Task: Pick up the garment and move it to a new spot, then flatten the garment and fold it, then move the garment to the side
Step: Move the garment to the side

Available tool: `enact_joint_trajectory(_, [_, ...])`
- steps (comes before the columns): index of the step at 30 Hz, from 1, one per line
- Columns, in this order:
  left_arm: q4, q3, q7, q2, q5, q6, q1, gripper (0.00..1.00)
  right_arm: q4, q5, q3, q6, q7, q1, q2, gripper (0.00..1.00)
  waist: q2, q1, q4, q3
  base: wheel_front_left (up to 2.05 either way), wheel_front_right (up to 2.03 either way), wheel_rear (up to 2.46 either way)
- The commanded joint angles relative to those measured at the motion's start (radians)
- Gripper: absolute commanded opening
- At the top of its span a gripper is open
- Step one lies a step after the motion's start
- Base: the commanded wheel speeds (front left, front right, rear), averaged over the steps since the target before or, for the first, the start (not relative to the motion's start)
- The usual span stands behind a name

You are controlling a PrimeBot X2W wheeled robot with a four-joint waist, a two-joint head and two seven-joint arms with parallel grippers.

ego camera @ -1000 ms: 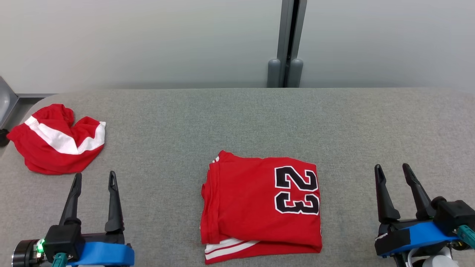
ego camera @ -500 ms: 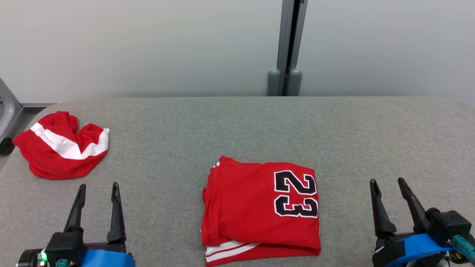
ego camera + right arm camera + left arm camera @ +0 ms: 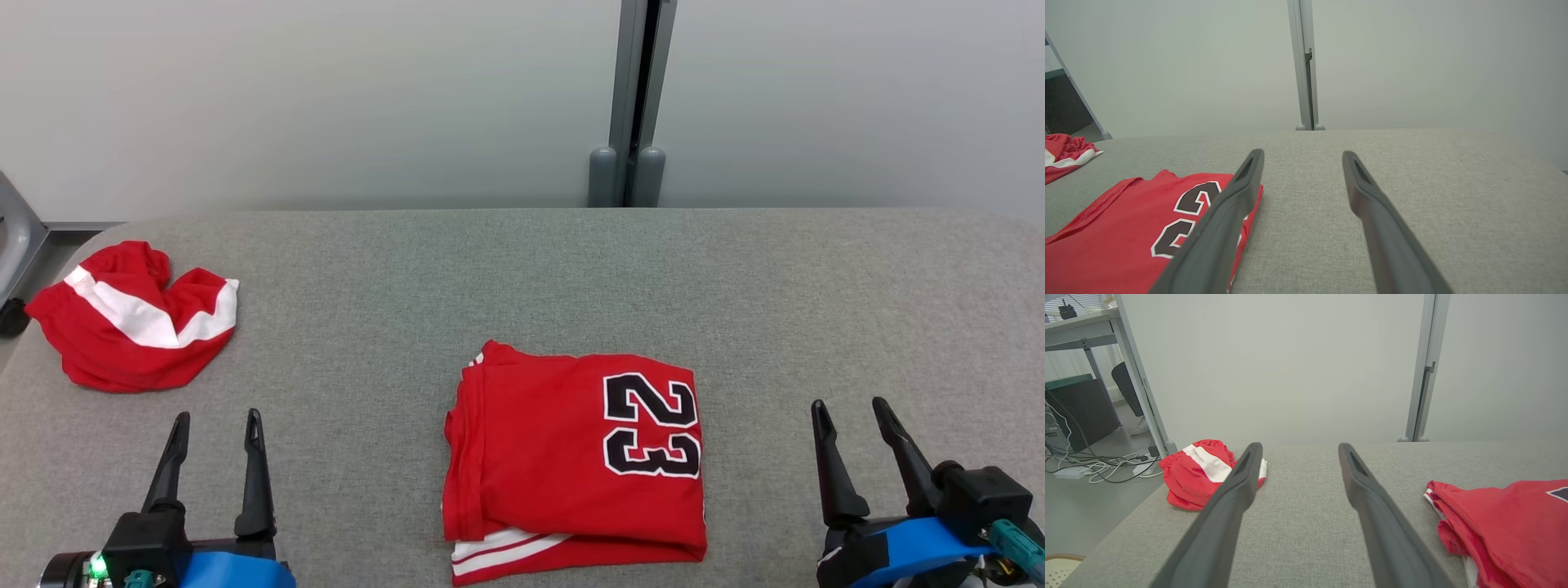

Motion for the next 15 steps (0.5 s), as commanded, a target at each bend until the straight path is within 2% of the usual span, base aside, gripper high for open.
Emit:
enact_joint_trajectory(1, [0.004,0.005,-0.003,0.003,0.004,0.005,-0.015,1.0,0.006,-0.004,-0.004,0.0,0.003,0.003,0.002,1.0,0.0,0.0,0.0,0.002,0.0,0.0,0.0])
enact_joint_trajectory(7, [0.003,0.001,-0.003,-0.001,0.008,0.006,-0.022,1.0,0.019,-0.016,0.022,0.0,0.007,-0.075,-0.005,1.0,0.0,0.0,0.0,0.011,0.0,0.0,0.0])
enact_joint_trajectory(15, [0.012,-0.012,-0.003,-0.007,0.015,-0.007,-0.053,1.0,0.09,0.008,0.097,0.0,0.082,-0.19,-0.034,1.0,0.0,0.0,0.028,0.039,0.0,0.0,0.0])
